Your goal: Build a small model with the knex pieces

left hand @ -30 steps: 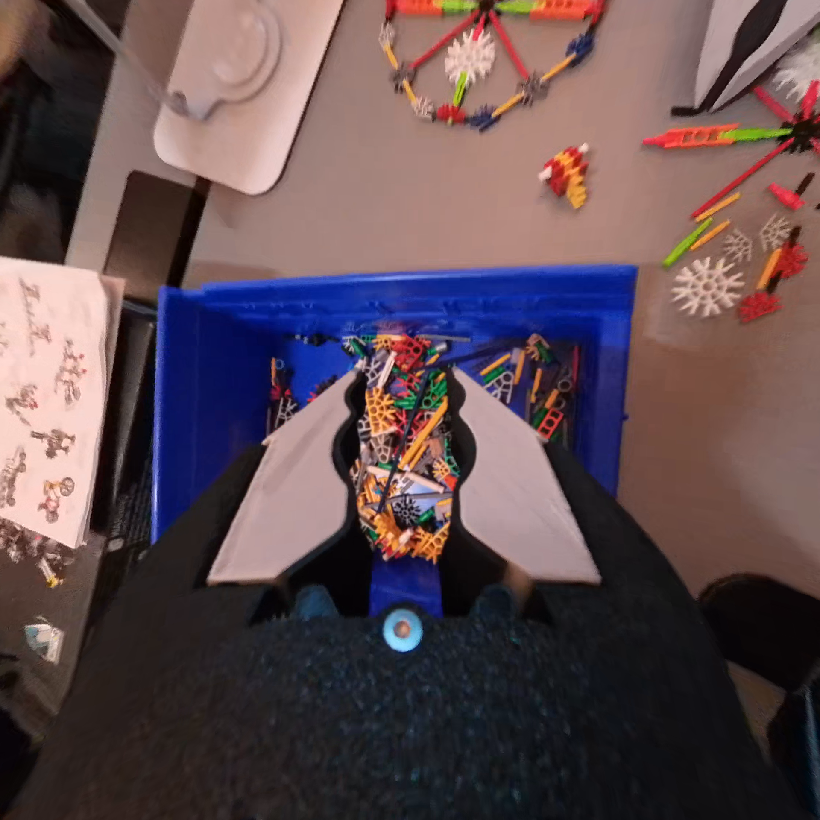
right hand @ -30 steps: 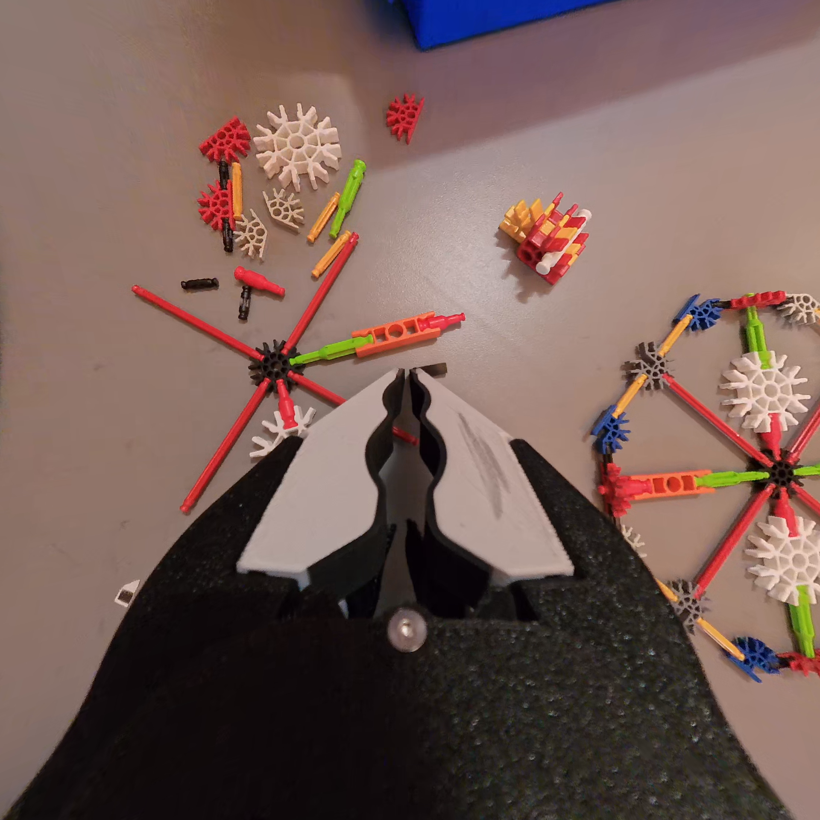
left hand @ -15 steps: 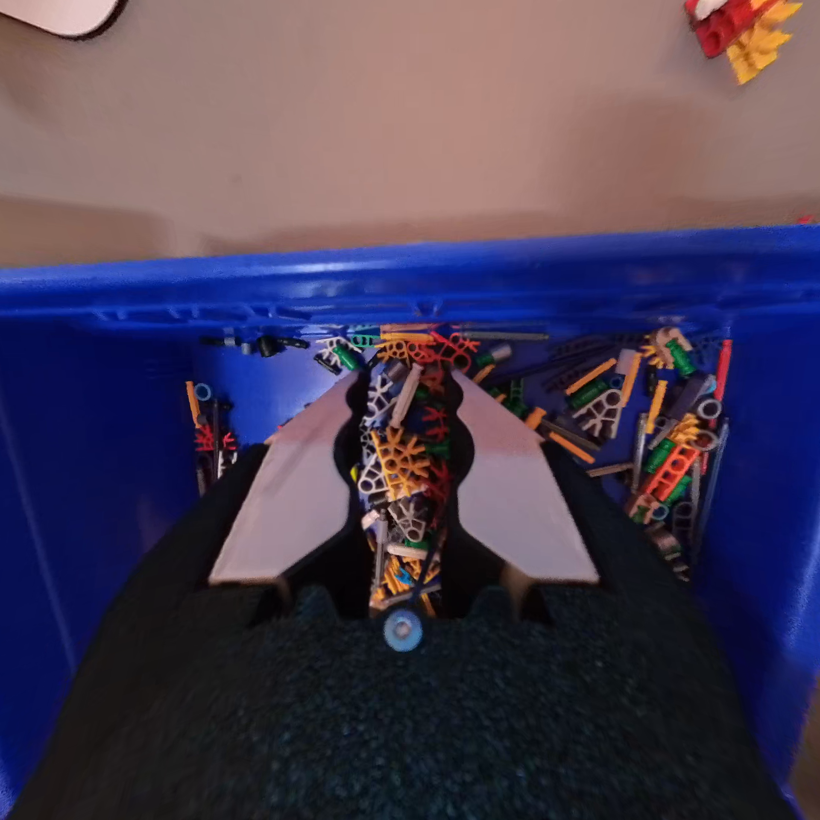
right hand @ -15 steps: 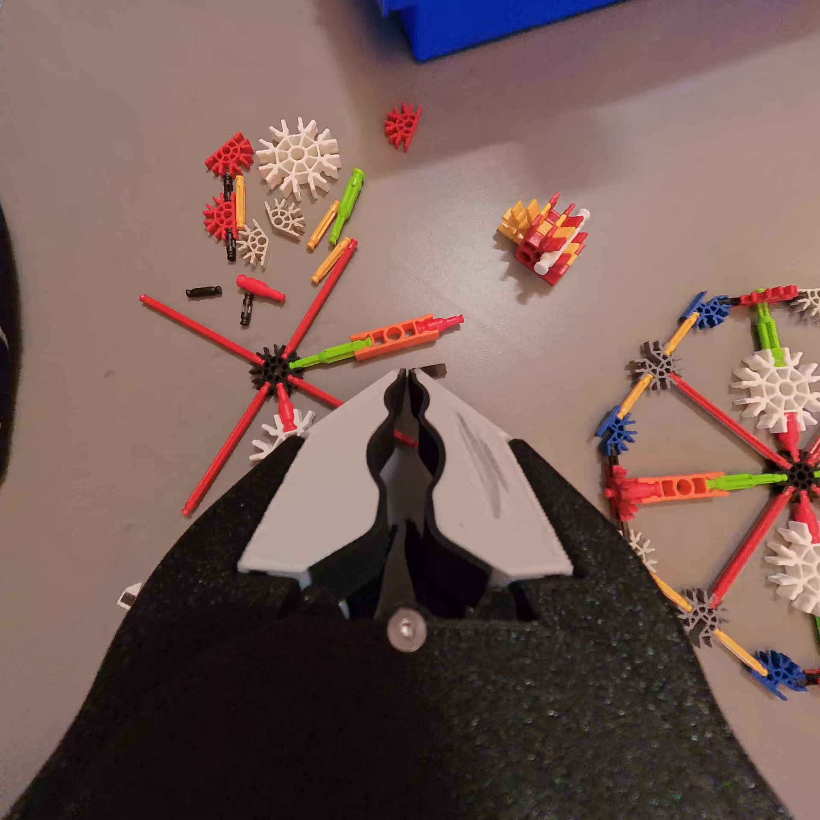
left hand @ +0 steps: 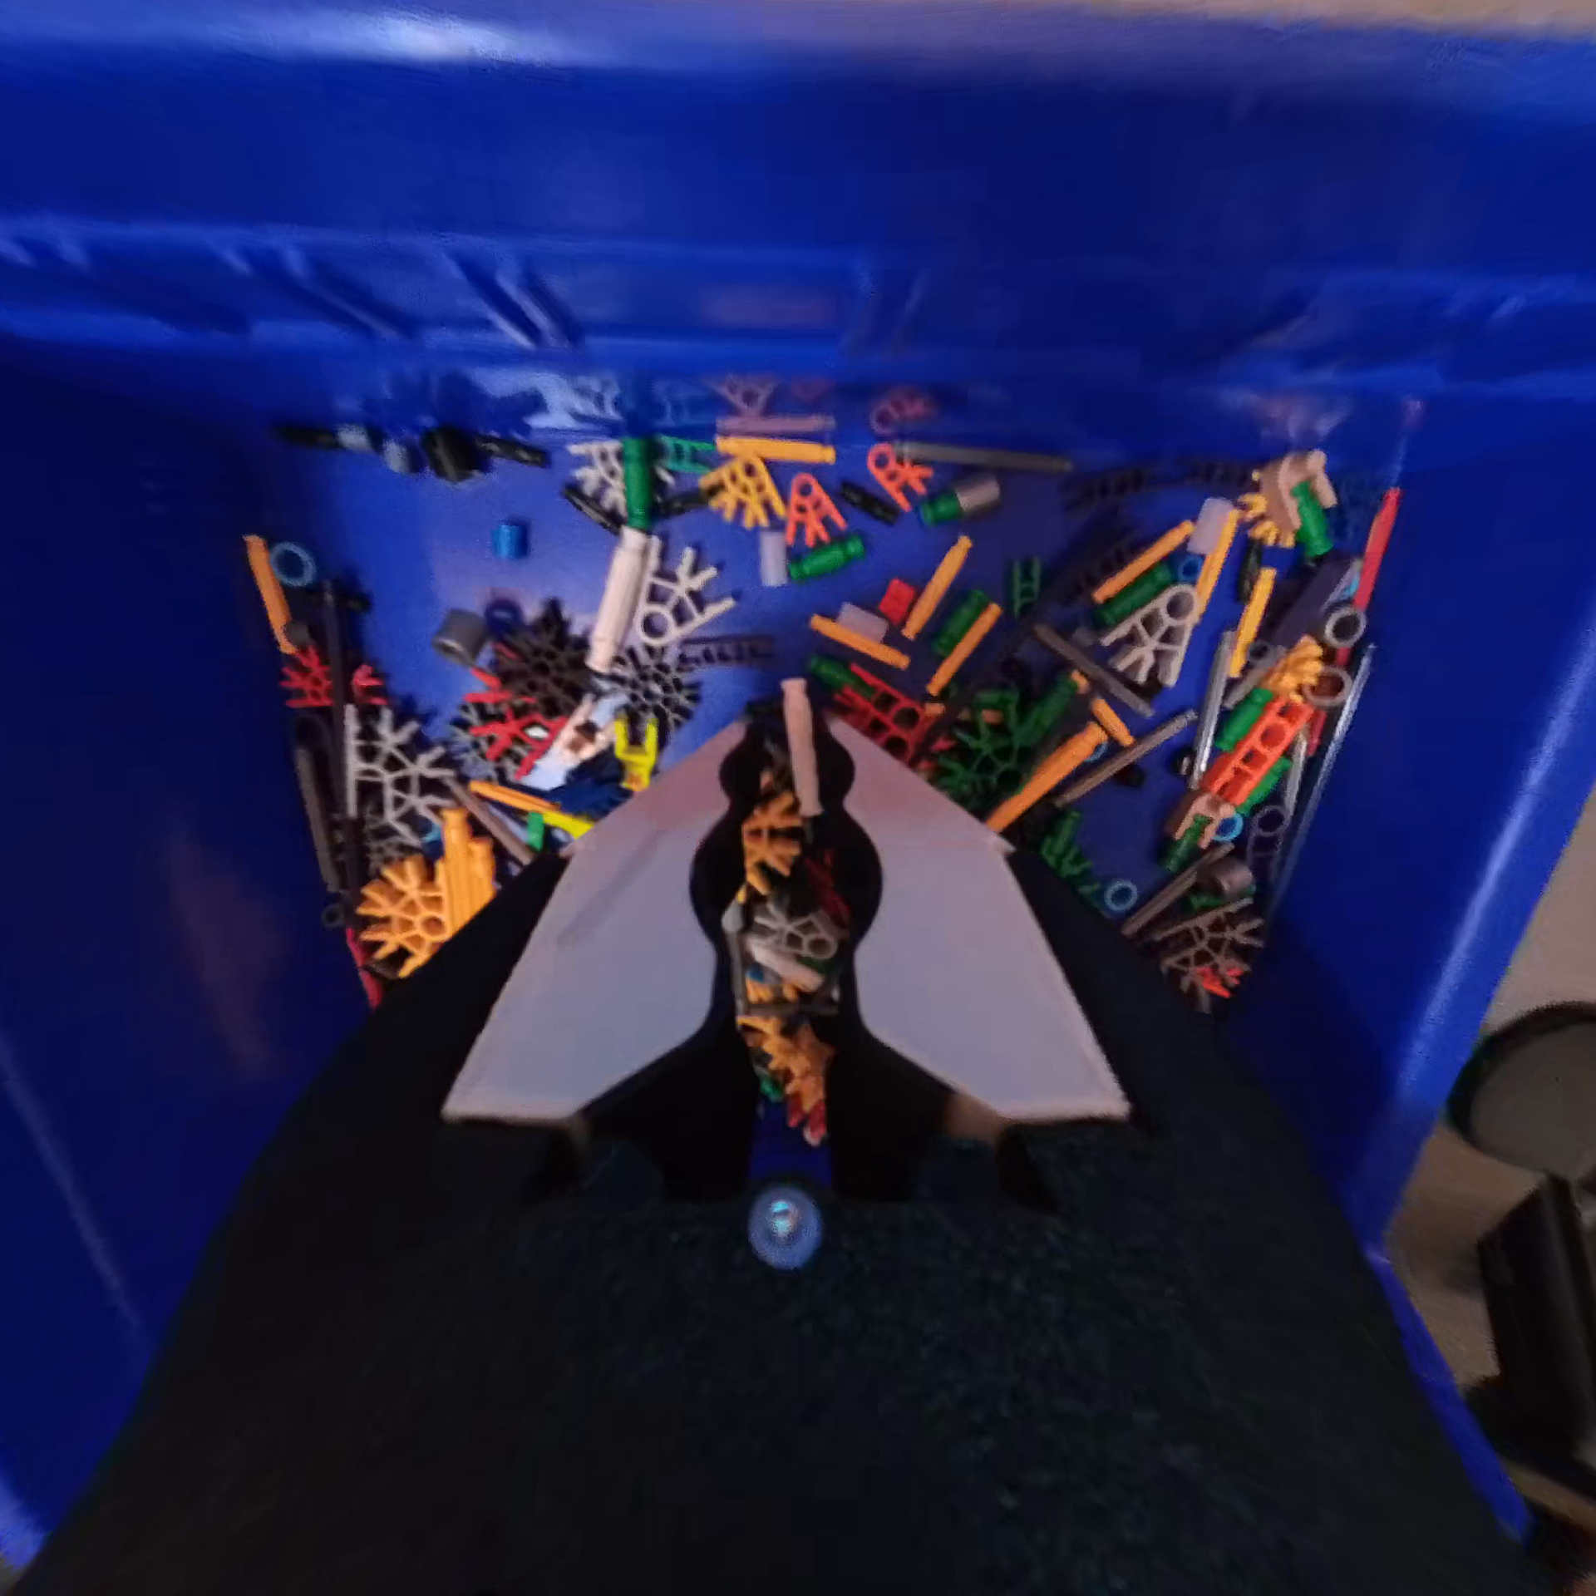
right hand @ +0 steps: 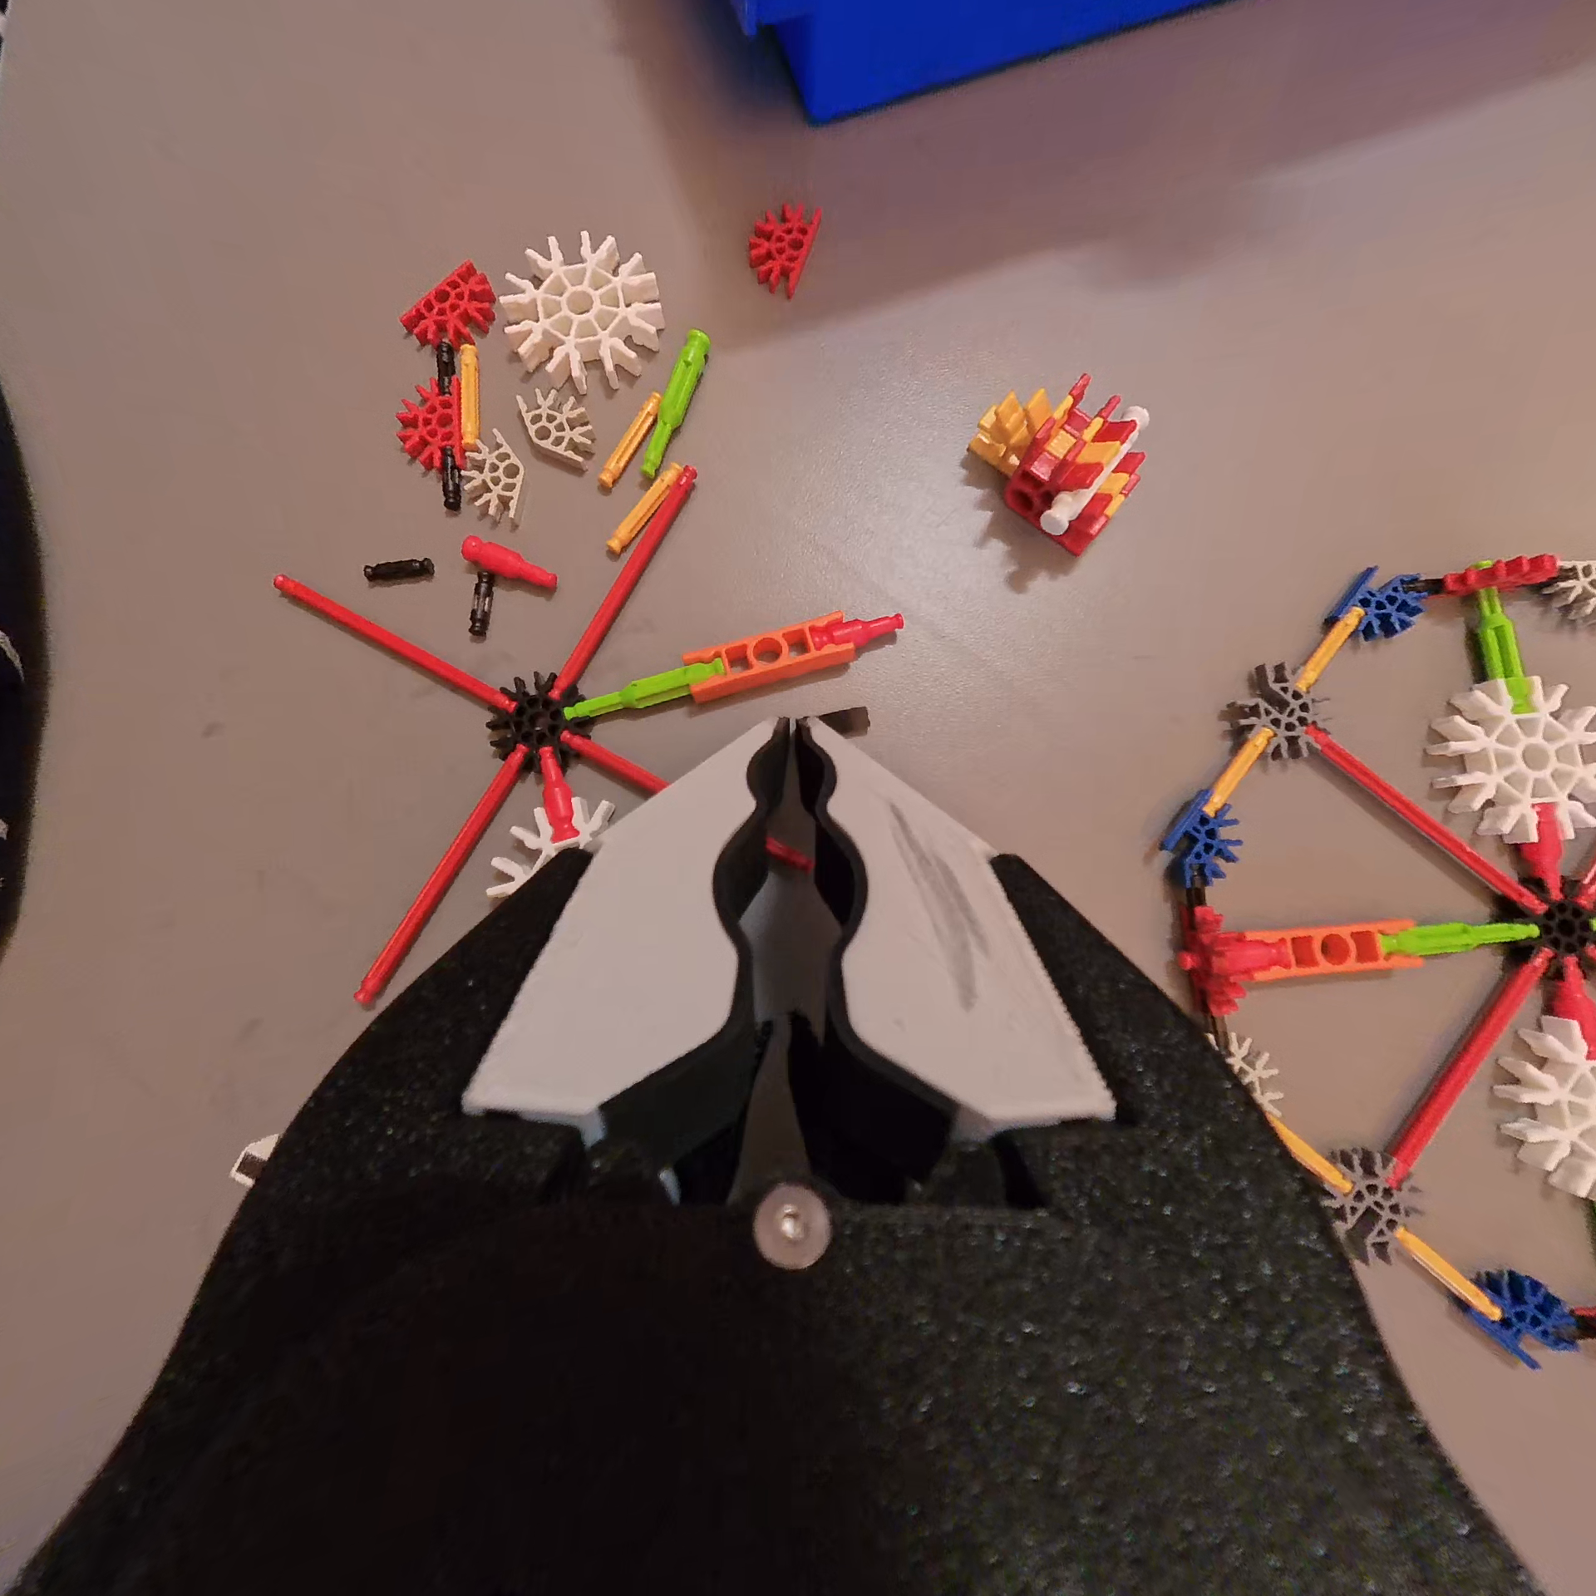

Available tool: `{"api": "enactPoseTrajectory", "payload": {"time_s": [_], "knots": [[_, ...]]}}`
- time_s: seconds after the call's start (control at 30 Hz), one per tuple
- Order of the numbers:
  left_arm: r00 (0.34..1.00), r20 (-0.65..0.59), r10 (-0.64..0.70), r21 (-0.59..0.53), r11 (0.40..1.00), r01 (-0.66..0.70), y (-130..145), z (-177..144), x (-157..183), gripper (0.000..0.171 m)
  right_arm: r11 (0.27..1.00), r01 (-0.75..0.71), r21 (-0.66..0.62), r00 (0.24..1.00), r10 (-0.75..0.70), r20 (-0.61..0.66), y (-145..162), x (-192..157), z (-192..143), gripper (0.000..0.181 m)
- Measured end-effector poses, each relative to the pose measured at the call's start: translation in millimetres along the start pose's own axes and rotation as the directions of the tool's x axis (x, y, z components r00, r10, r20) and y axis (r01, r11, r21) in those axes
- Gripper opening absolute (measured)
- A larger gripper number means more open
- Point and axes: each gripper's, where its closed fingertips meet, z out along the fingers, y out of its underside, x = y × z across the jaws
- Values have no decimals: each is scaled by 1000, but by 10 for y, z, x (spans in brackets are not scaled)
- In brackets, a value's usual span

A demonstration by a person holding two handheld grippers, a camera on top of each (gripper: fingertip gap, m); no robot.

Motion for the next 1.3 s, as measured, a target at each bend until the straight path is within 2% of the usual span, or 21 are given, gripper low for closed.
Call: {"api": "enactPoseTrajectory", "payload": {"time_s": [0.1,0.17,0.3,0.4,0.5,0.57,0.6,0.73,0.83,1.03,1.2,1.3], "knots": [[995,104,-5,157,987,-11,-337,-90,-234,15,1000,-1,1,1000,1,1,0,0,1,1],[994,109,0,216,976,-24,-492,-65,-286,15,1000,-1,1,1000,1,0,0,0,0,1],[994,109,20,127,991,-33,-450,214,-342,14,1000,2,-2,1000,-2,-1,3,-2,-2,1],[996,94,6,118,993,-17,-427,247,-331,7,1000,6,-5,1000,-6,-4,3,-4,-2,2],[999,48,-4,41,999,2,-227,204,-261,6,1000,5,-5,1000,-5,-3,3,-4,-3,2],[999,-39,-18,-46,999,16,-18,159,-120,6,1000,5,-5,1000,-5,-3,2,-4,-2,2],[1000,-21,-4,-79,997,2,61,138,-141,6,1000,4,-5,1000,-5,-3,2,-4,-2,2],[998,63,-17,6,1000,17,-63,0,-298,14,1000,4,-5,1000,-5,-3,1,-3,-2,2],[995,97,33,56,998,-38,-188,-47,-319,13,1000,2,-3,1000,-2,-1,2,-3,-3,2],[995,59,83,-19,996,-82,-155,120,-195,14,1000,8,-9,1000,-8,-5,5,-4,-4,2],[998,2,67,-37,997,-66,-90,107,-32,12,1000,11,-12,1000,-12,-7,5,-6,-4,2],[999,27,17,-62,998,-15,-55,162,-62,20,1000,13,-13,1000,-13,-9,4,-8,-4,2]]}}
